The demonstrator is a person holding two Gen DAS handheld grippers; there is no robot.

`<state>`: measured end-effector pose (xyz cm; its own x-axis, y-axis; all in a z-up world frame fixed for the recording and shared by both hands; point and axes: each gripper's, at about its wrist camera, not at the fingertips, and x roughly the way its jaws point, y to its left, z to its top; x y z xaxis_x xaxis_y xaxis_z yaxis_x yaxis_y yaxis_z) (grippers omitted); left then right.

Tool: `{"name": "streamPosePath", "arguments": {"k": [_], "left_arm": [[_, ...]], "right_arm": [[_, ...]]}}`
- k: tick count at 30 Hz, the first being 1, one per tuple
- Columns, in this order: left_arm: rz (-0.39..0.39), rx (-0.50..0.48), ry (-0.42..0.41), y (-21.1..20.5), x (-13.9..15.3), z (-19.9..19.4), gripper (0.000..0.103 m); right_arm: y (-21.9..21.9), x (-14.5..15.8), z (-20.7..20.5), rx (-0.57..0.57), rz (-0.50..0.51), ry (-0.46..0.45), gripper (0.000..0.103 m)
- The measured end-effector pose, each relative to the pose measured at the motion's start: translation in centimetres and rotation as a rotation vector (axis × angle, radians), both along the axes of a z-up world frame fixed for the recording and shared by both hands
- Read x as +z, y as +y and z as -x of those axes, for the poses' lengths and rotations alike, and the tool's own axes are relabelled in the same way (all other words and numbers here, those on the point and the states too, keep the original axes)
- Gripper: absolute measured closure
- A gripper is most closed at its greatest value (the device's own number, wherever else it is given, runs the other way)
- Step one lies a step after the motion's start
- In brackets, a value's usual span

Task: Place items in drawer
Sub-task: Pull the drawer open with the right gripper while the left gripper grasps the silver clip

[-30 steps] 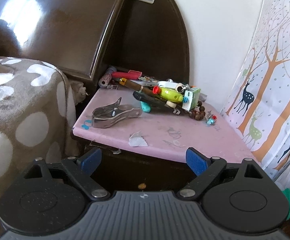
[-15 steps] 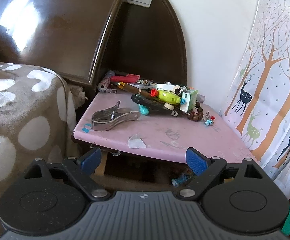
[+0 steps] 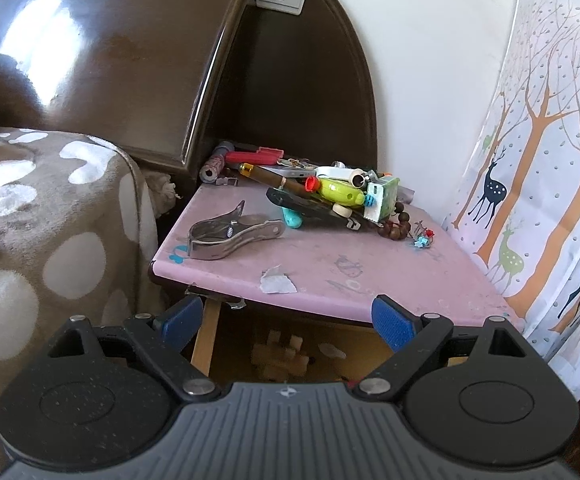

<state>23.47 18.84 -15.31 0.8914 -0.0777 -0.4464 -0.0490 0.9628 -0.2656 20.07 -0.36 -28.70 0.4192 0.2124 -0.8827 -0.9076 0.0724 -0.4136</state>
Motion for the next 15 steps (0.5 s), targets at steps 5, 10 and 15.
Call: {"name": "streamPosePath", "arguments": {"k": [5,10,15], "left_arm": [[-0.014,-0.011,0.006,-0.7,-0.1,-0.2,0.01],[-0.03,-0.03,0.011,-1.7,-0.3,-0.5,0.01],[-0.048,-0.041,0.018,-2.6,-0.4,-0.9,0.01]], "right_arm": [[-0.3,1.1,1.7,-0.02,-0.014,0.01,0.076],[0.5,1.5,3.4,-0.029,-0.026,0.008,0.076],[0.5,0.4,4.8,-0.019,-0.026,-0.028,0.076]]}}
